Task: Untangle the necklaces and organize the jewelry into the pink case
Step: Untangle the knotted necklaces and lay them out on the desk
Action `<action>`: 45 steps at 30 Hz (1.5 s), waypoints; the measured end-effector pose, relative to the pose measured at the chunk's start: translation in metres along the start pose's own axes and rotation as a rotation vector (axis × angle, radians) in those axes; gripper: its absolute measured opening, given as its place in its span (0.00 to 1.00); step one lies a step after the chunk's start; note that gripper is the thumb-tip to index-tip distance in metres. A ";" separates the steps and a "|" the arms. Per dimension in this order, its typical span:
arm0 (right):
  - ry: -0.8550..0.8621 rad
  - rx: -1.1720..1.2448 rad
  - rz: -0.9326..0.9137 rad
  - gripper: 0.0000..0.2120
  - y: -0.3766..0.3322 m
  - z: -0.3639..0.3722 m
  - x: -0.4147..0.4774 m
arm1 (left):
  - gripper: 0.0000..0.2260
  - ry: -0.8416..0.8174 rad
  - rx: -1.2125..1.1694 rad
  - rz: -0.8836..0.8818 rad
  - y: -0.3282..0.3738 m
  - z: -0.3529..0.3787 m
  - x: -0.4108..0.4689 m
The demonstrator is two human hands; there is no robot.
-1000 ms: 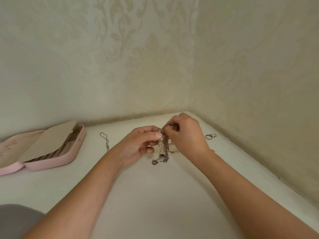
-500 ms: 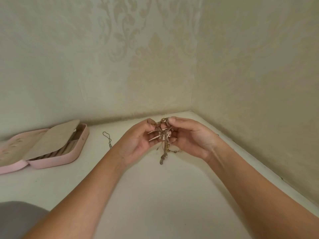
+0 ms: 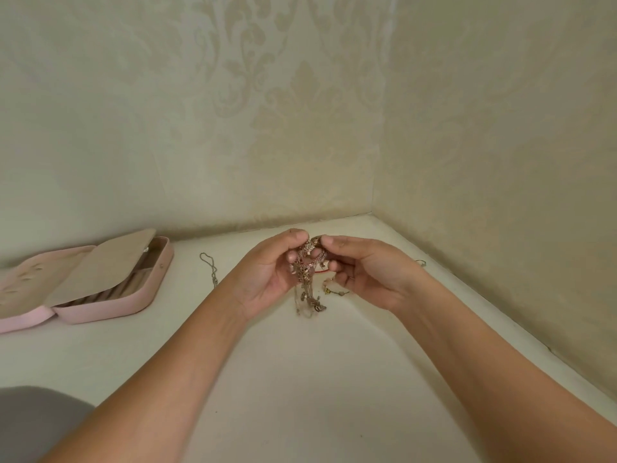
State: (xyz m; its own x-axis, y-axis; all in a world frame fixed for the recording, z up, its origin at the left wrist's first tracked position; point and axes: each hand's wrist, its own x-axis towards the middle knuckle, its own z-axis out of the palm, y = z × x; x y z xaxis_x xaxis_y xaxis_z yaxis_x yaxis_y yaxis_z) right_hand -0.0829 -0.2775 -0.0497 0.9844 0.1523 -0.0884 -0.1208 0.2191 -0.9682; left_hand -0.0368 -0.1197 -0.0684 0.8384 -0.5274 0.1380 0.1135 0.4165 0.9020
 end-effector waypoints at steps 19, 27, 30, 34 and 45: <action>-0.068 -0.065 0.096 0.06 -0.009 -0.012 -0.003 | 0.07 0.027 0.013 -0.086 0.002 0.004 -0.004; -0.060 0.223 0.139 0.03 -0.012 -0.014 -0.004 | 0.08 0.004 0.210 -0.080 0.001 0.006 -0.007; -0.040 0.241 0.124 0.03 -0.013 -0.016 -0.004 | 0.08 -0.014 0.347 -0.070 0.000 0.005 -0.009; -0.042 0.176 0.062 0.04 -0.012 -0.016 -0.003 | 0.07 0.049 0.372 -0.062 0.002 0.007 -0.011; 0.138 -0.066 -0.113 0.06 -0.007 -0.012 0.001 | 0.03 0.011 0.336 -0.070 -0.003 -0.001 -0.004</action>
State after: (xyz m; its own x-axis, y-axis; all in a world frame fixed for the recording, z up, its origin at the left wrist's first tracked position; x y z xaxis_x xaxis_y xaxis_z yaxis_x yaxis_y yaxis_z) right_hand -0.0795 -0.2902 -0.0456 1.0000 -0.0041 -0.0050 -0.0042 0.1629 -0.9866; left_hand -0.0401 -0.1173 -0.0719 0.8405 -0.5374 0.0685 -0.0096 0.1117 0.9937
